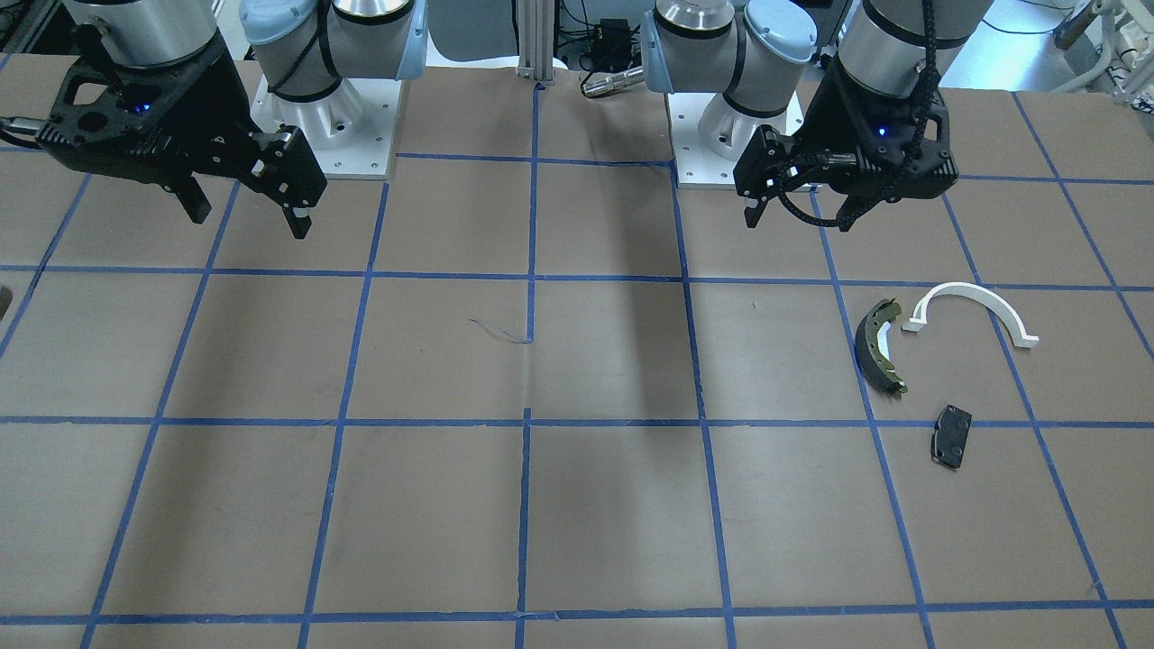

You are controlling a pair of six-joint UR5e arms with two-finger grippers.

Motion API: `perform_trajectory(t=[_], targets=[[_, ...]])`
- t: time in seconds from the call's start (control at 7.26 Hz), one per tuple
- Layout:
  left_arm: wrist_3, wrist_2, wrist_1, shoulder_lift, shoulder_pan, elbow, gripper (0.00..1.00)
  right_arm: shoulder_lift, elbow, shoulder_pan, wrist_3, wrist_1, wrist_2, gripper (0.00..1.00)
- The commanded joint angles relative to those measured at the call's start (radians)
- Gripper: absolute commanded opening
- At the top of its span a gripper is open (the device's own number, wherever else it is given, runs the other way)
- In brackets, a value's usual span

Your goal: Place bearing gear from tray to pile

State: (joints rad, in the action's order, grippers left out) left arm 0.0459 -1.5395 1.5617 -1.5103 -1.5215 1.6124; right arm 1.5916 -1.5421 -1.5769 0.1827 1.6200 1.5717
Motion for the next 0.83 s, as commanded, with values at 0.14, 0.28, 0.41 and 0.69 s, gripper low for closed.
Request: perform_trajectory(t=[0.14, 0.28, 0.41, 0.69], targets=[[-0.004, -0.002, -0.052, -0.017, 0.001, -0.002, 1.00, -0.004, -0.006, -0.002, 0.000, 0.001, 0.001, 1.00], [-0.005, -0.039, -0.051, -0.019, 0.001, -0.003, 1.00, -0.004, -0.006, 0.000, -0.002, 0.001, 0.001, 1.00], [-0.006, -0.075, -0.048, -0.024, 0.001, -0.005, 1.00, -0.004, -0.006, 0.000, -0.002, 0.001, 0.002, 1.00], [-0.043, -0.001, -0.046, -0.024, 0.003, -0.012, 1.00, -0.004, -0.007, 0.000, -0.002, 0.000, 0.002, 1.00]])
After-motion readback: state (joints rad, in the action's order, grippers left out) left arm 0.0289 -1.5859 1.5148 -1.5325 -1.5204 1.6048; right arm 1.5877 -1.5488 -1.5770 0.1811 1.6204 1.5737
